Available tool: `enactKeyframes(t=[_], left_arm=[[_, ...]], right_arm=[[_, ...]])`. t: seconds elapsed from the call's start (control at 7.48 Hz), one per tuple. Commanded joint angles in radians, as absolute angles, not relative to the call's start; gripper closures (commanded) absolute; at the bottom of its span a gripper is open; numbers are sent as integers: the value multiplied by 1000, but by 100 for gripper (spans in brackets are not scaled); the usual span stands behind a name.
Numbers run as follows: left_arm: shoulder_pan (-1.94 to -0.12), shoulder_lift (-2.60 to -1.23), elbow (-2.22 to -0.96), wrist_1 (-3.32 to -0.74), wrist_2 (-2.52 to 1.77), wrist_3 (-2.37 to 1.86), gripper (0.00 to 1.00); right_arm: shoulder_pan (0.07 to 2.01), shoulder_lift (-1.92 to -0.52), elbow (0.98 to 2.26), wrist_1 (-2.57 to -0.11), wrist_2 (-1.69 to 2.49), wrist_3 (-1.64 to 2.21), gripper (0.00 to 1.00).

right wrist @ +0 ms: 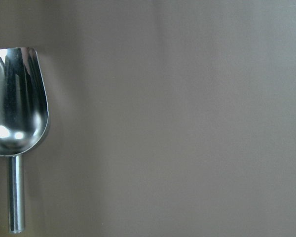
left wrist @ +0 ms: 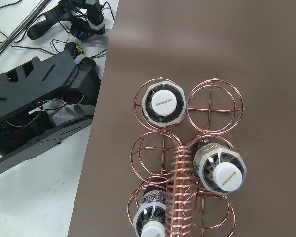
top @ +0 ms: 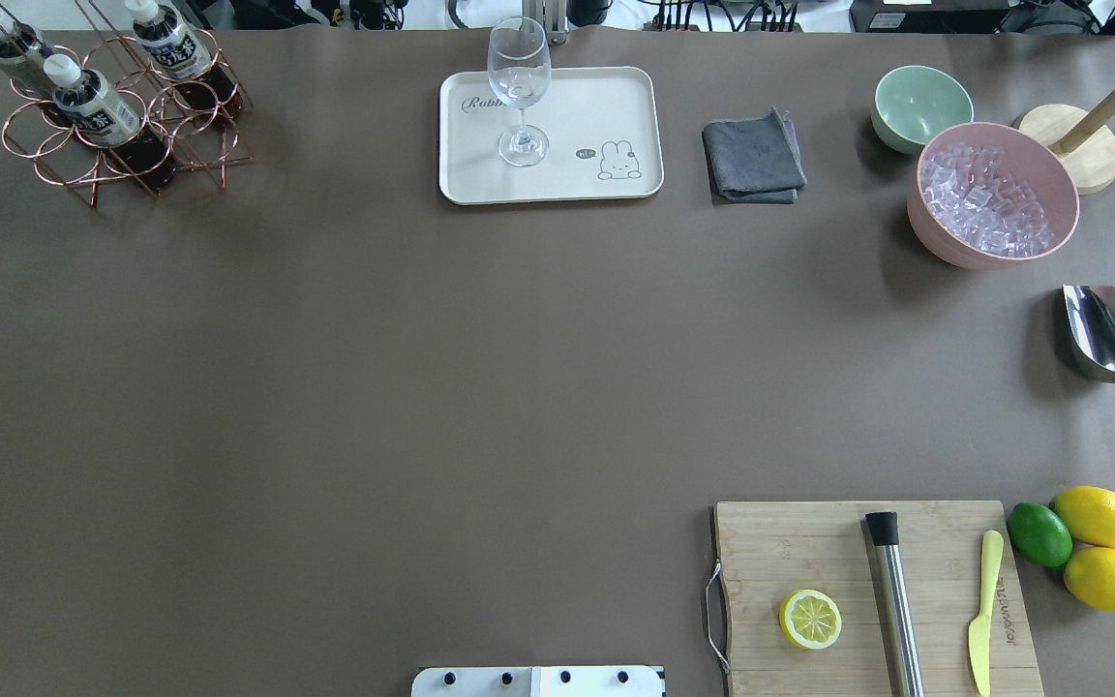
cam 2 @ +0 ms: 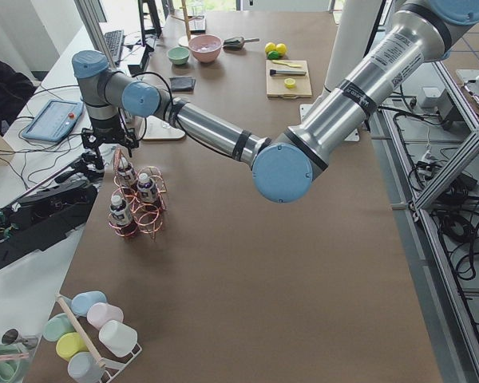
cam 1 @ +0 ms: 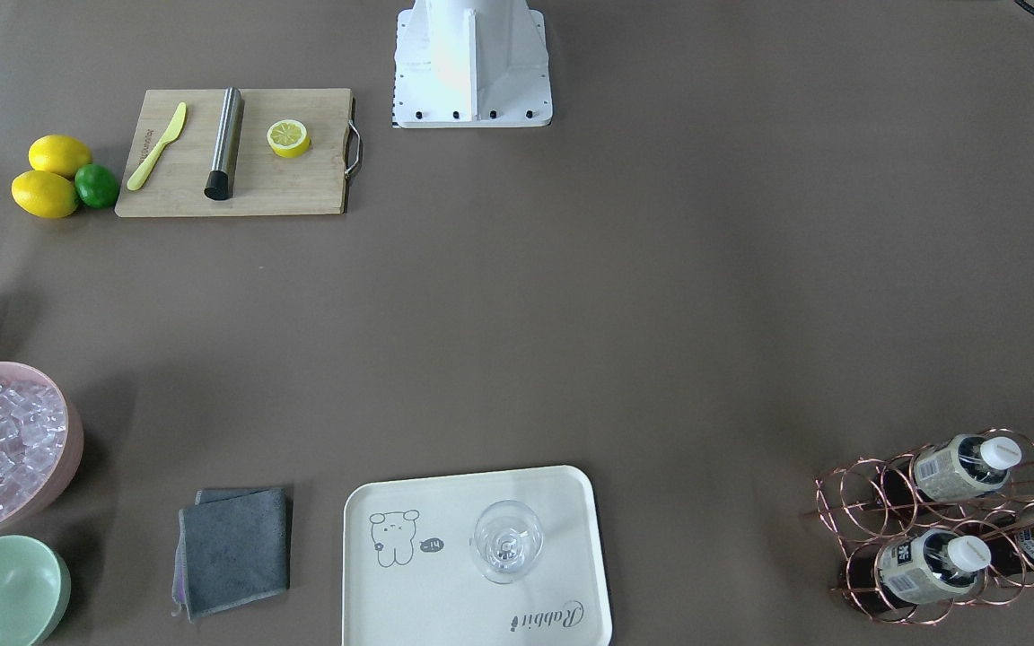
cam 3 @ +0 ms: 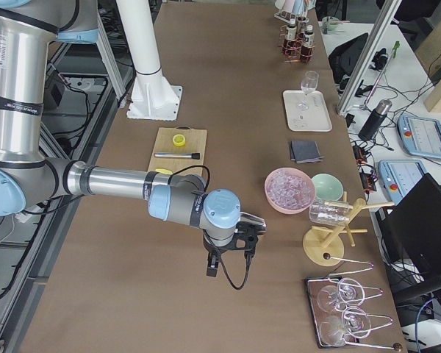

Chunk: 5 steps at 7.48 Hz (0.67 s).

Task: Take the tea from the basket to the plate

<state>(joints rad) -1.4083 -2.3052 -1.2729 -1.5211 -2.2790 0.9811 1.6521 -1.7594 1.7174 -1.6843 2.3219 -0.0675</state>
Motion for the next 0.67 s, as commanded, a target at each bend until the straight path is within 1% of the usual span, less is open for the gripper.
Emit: enactKeyframes(t=[0.0, 0.13, 0.27, 0.4, 0.53], left_arm=[[-1387, -2304, -1269, -1525, -2278, 979, 2], [-1382, -2304, -1266, -1525, -2278, 977, 4], [-1378, -2304, -1266, -1526, -2278, 977, 12], [-1378, -2304, -1266, -1526, -2278, 979, 35], [-1381, -2301, -1266, -1526, -2278, 982, 73]], right_arm=[[1652, -1766, 1715, -1684, 2322, -67, 0], [1652, -1766, 1713, -1684, 2322, -67, 0], [1652, -1766, 1712, -1684, 2322, -67, 0], [1652, -1766, 1710, -1684, 2322, -67, 0], [1652, -1767, 1710, -1684, 2322, -67, 0]])
